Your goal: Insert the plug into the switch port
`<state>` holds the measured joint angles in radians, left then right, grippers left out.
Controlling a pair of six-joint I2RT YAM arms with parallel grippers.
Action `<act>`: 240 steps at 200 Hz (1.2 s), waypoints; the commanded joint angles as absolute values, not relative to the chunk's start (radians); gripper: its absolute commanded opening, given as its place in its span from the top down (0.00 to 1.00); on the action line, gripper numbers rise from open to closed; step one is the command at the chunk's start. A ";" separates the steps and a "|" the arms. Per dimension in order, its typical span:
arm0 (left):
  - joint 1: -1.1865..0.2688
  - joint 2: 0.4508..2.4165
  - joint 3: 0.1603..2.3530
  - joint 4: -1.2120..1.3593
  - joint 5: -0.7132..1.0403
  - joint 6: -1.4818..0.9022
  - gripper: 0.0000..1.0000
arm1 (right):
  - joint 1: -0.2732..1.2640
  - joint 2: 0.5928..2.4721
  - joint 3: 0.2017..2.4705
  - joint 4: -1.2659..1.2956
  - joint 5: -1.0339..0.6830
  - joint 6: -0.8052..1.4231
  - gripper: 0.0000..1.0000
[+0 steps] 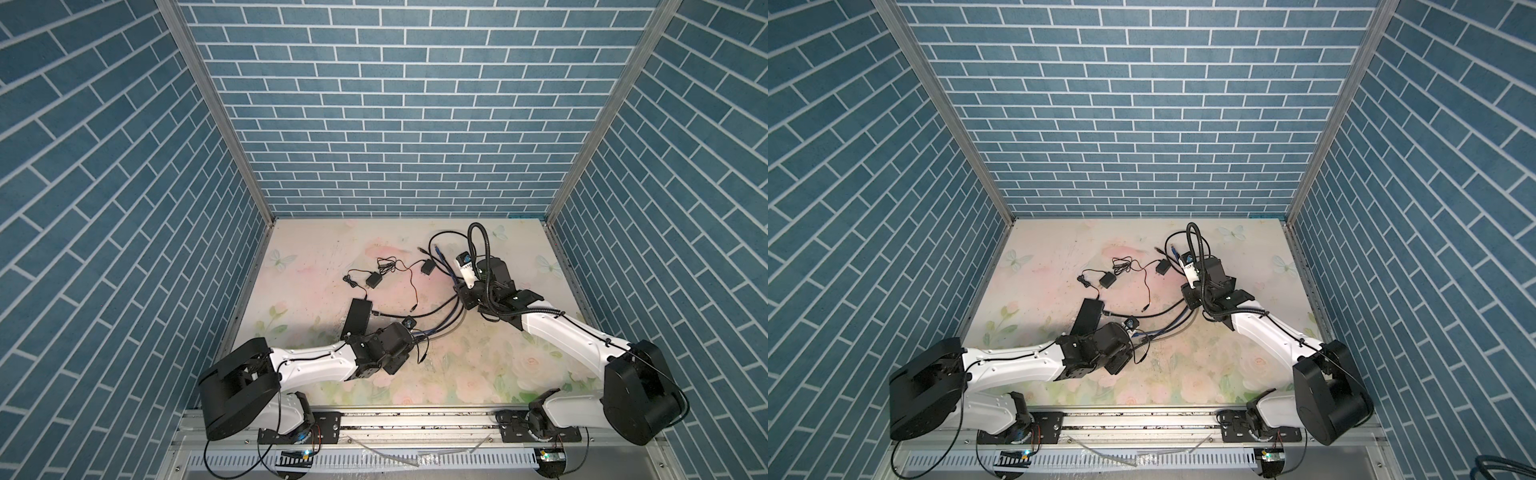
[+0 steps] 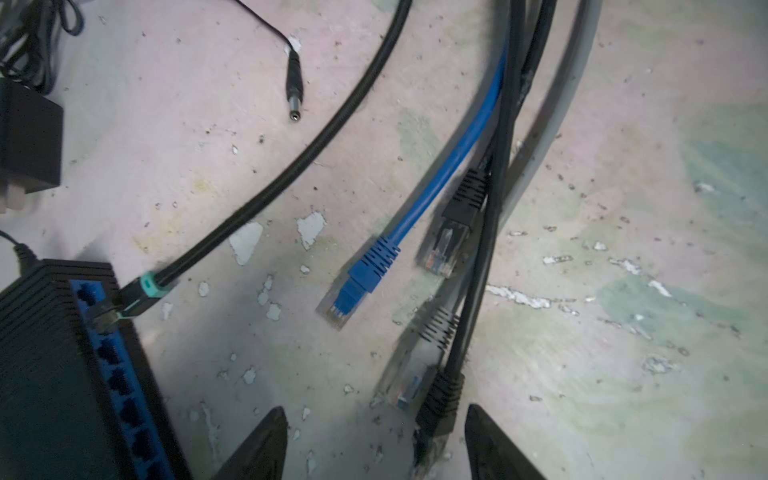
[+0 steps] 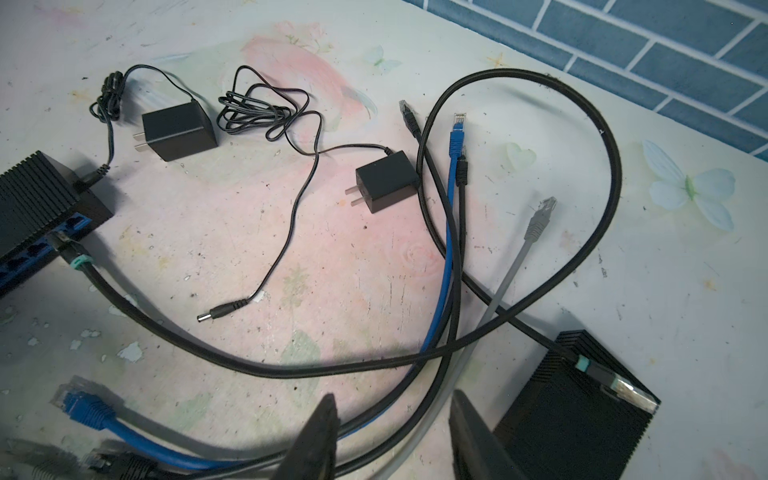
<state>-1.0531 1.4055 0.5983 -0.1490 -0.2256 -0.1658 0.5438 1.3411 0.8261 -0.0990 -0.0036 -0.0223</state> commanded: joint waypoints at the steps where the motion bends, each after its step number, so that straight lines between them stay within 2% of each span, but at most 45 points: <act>1: -1.070 1.442 0.626 -0.166 -0.216 -0.155 0.31 | 0.540 1.318 0.797 -0.092 -0.011 0.008 0.55; 27: -1.074 1.472 0.638 -0.158 -0.201 -0.153 0.35 | 0.540 1.324 0.798 -0.094 -0.014 0.005 0.55; 49: -1.074 1.491 0.640 -0.149 -0.212 -0.154 0.41 | 0.540 1.330 0.799 -0.092 -0.019 0.002 0.55; 136: -1.073 1.511 0.656 -0.164 -0.194 -0.124 0.81 | 0.539 1.350 0.806 -0.089 -0.022 -0.005 0.55; 206: -1.073 1.389 0.683 -0.211 -0.179 -0.070 0.84 | 0.538 1.370 0.839 -0.077 -0.081 -0.092 0.56; 240: -1.066 1.300 0.686 -0.218 -0.139 -0.006 0.84 | 0.538 1.378 0.837 0.004 -0.200 -0.153 0.59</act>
<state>-1.0679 1.3548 0.6590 -0.1913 -0.1730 -0.0677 0.5419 1.3670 0.8211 -0.0727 -0.1028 -0.0879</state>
